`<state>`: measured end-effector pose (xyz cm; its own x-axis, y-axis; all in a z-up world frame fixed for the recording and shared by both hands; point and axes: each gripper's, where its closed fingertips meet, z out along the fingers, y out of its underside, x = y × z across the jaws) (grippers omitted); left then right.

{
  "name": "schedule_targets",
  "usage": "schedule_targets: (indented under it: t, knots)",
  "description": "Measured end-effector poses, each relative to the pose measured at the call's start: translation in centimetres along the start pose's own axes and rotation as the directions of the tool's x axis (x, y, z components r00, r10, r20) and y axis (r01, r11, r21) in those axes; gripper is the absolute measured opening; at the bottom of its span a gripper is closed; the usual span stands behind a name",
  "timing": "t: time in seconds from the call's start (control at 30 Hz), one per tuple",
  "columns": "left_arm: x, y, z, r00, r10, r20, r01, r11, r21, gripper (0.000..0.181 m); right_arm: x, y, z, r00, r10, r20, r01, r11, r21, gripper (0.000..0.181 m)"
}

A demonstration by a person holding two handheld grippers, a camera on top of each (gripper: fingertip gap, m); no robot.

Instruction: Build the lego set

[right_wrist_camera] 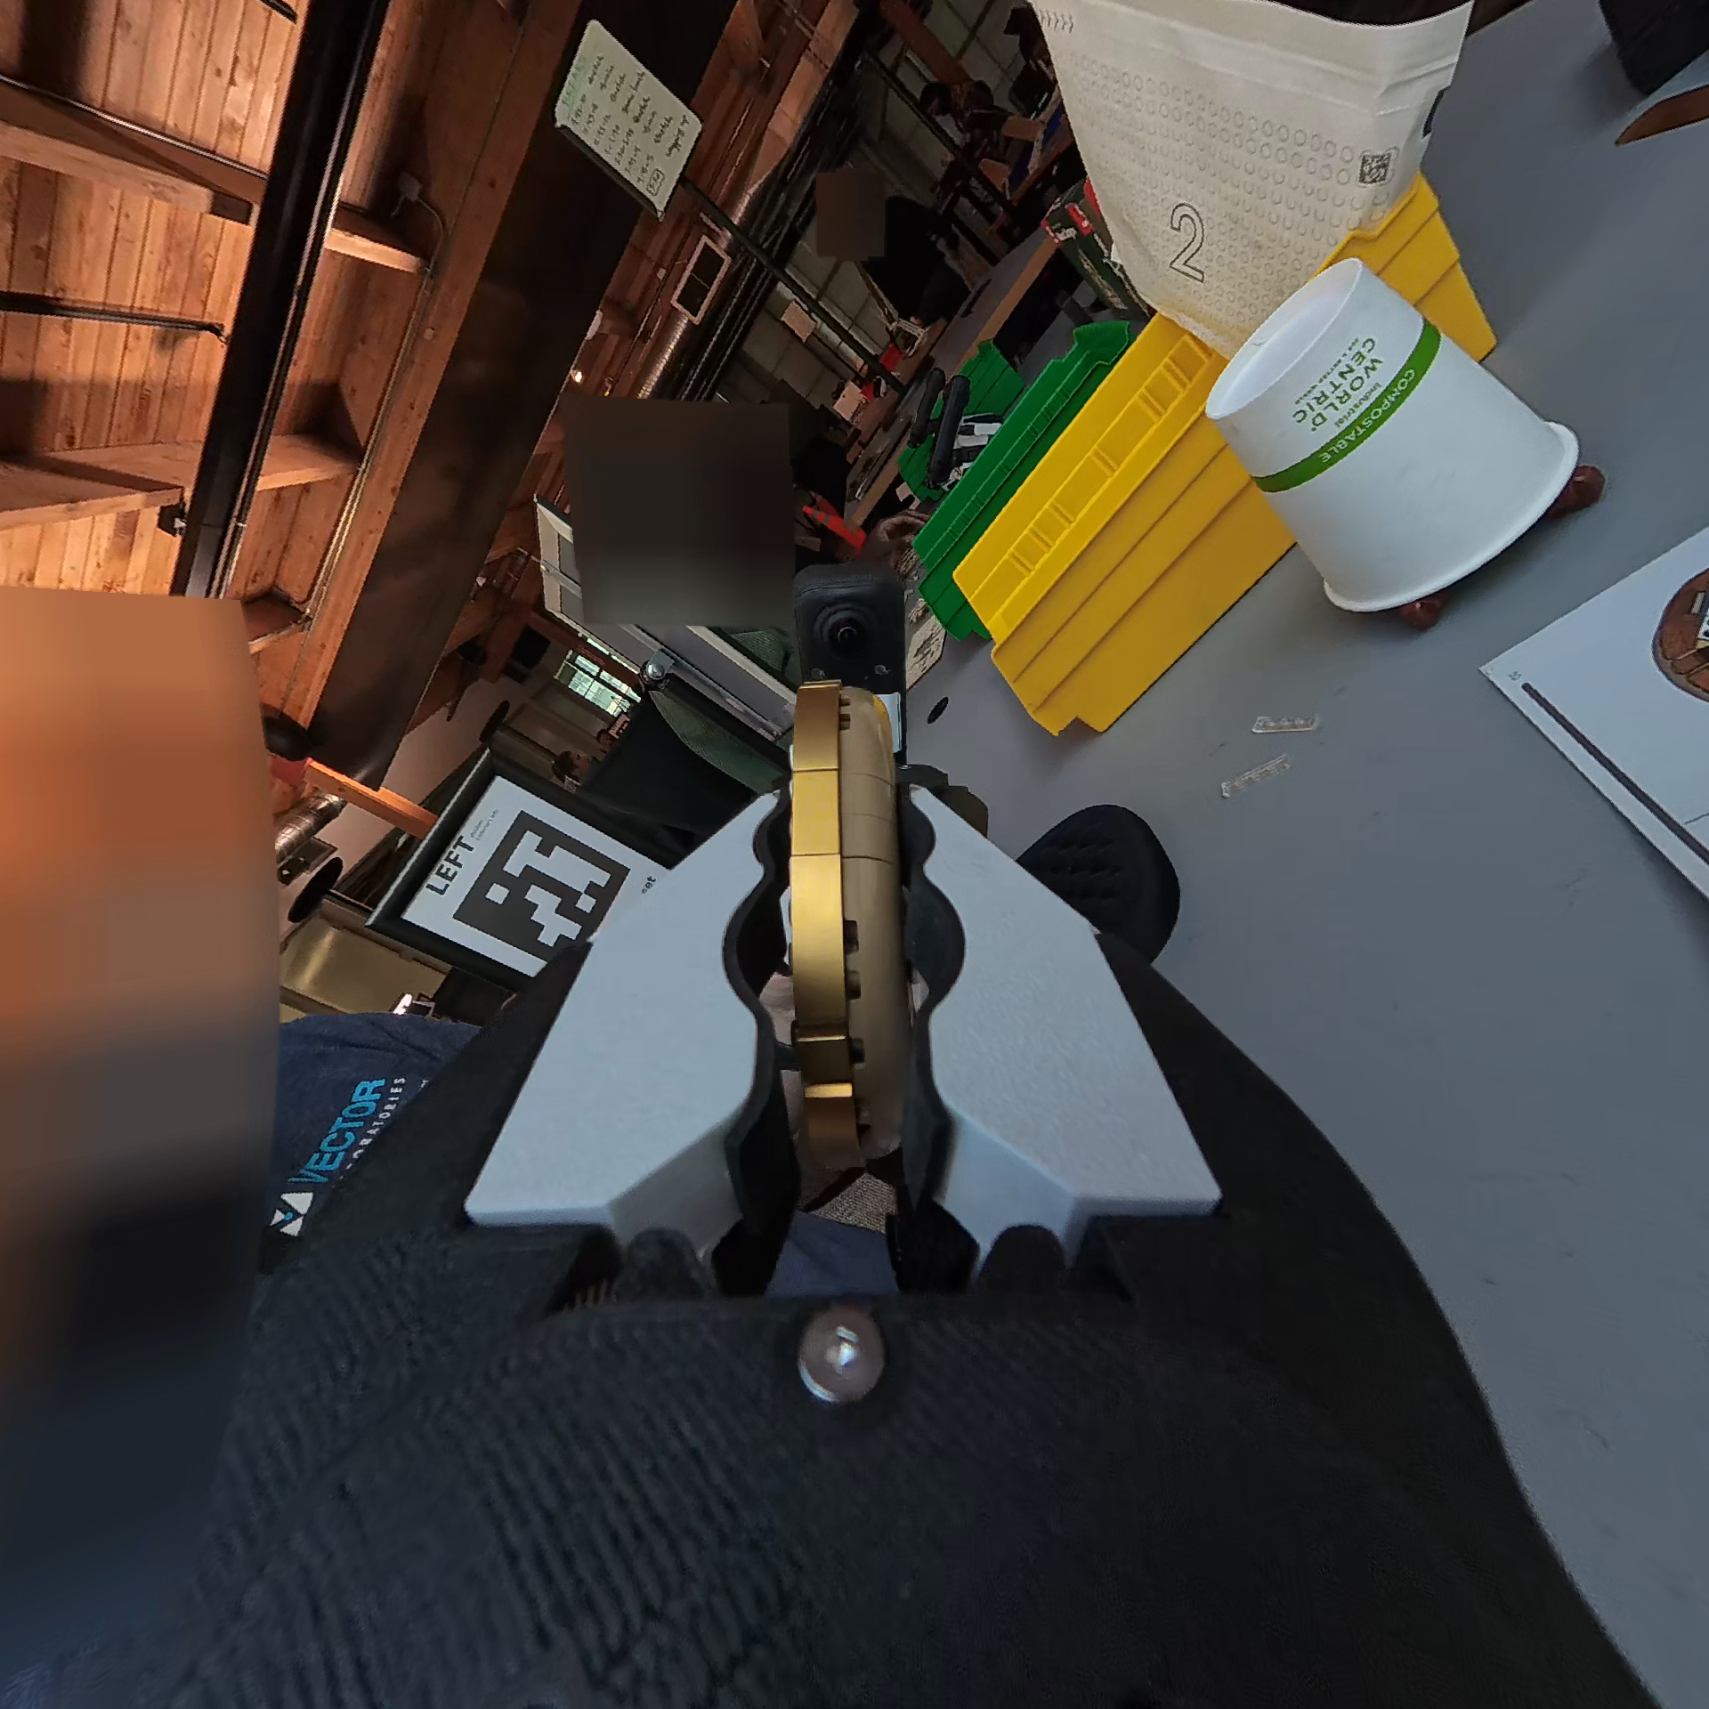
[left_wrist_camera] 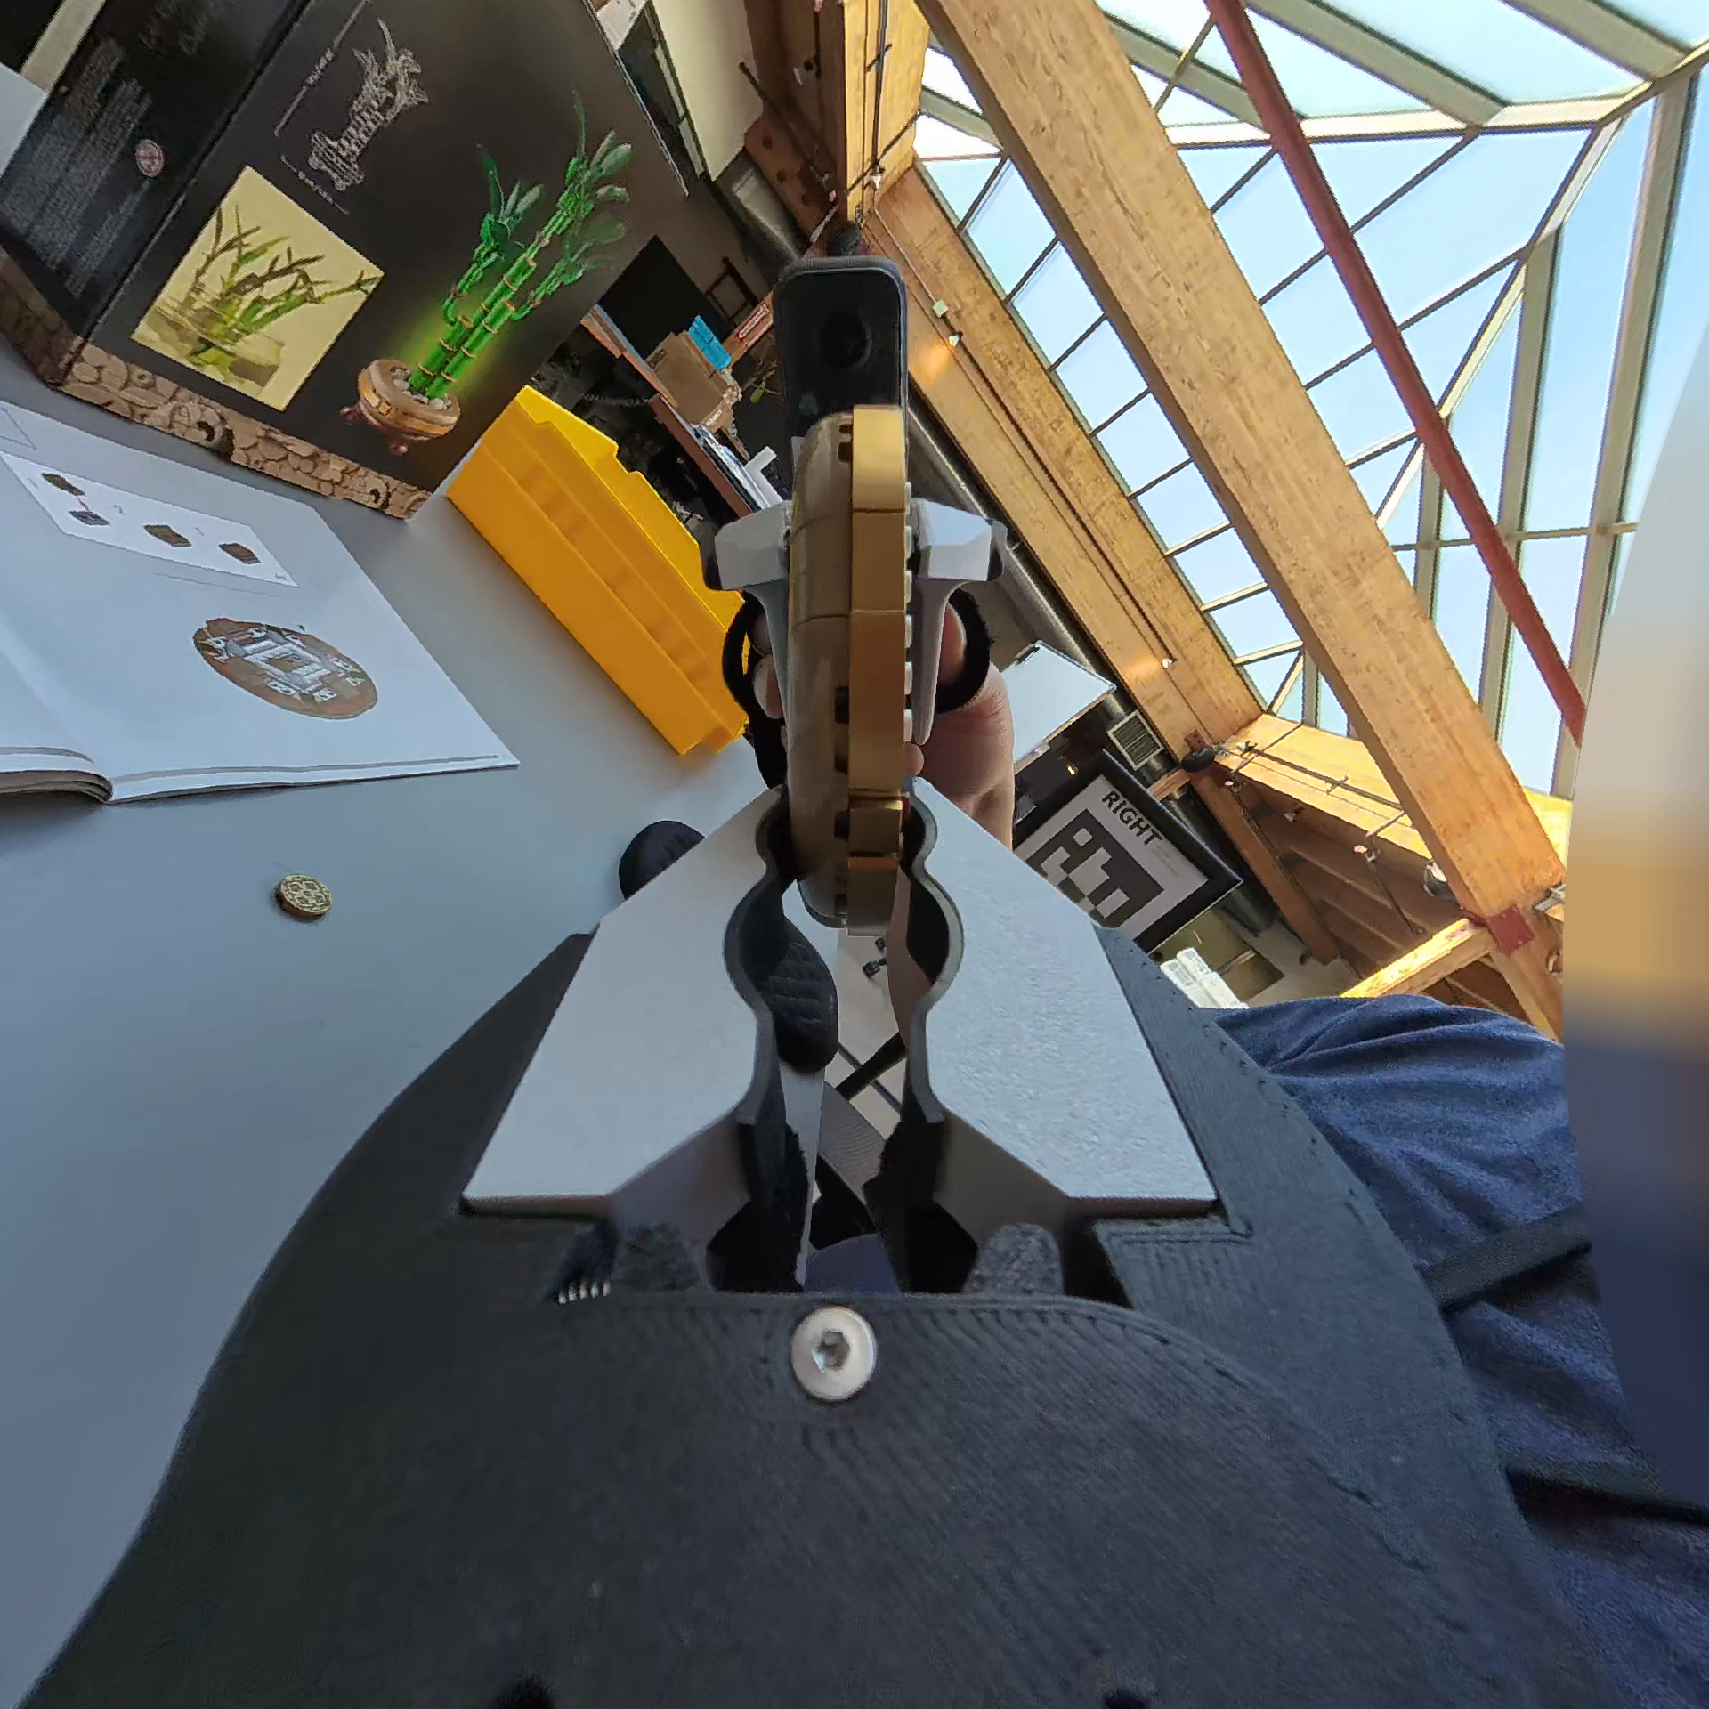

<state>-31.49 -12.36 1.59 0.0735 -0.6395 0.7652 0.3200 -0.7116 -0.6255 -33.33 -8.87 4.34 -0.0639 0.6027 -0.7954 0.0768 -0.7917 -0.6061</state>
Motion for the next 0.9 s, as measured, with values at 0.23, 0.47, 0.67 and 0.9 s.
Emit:
schedule_targets:
  t: [0.23, 0.47, 0.67, 0.9]
  knots:
    - [-0.4, 0.1, 0.8, 0.999, 0.029, 0.033, -0.03, 0.999, 0.018, 0.044, -0.2, -0.5, 0.1, 1.0, -0.003, 0.01, 0.002, 0.999, 0.04, 0.02]
    - [-0.3, 1.0, 1.2, 1.0, 0.004, 0.017, -0.004, 1.0, -0.031, 0.019, 0.3, -0.2, 0.0, 1.0, 0.012, 0.005, -0.013, 0.999, 0.041, 0.02]
    - [-0.8, -0.3, 0.5, 0.999, -0.043, -0.008, 0.044, 0.993, 0.106, 0.042, 0.5, -0.4, -0.3, 0.998, 0.054, 0.038, -0.059, 0.989, 0.134, 0.02]
    - [-2.1, 1.4, 0.4, 0.995, -0.093, 0.043, 0.092, 0.995, 0.027, 0.018, 2.5, 0.8, 0.0, 0.99, 0.12, 0.071, -0.132, 0.972, 0.193, 0.022]
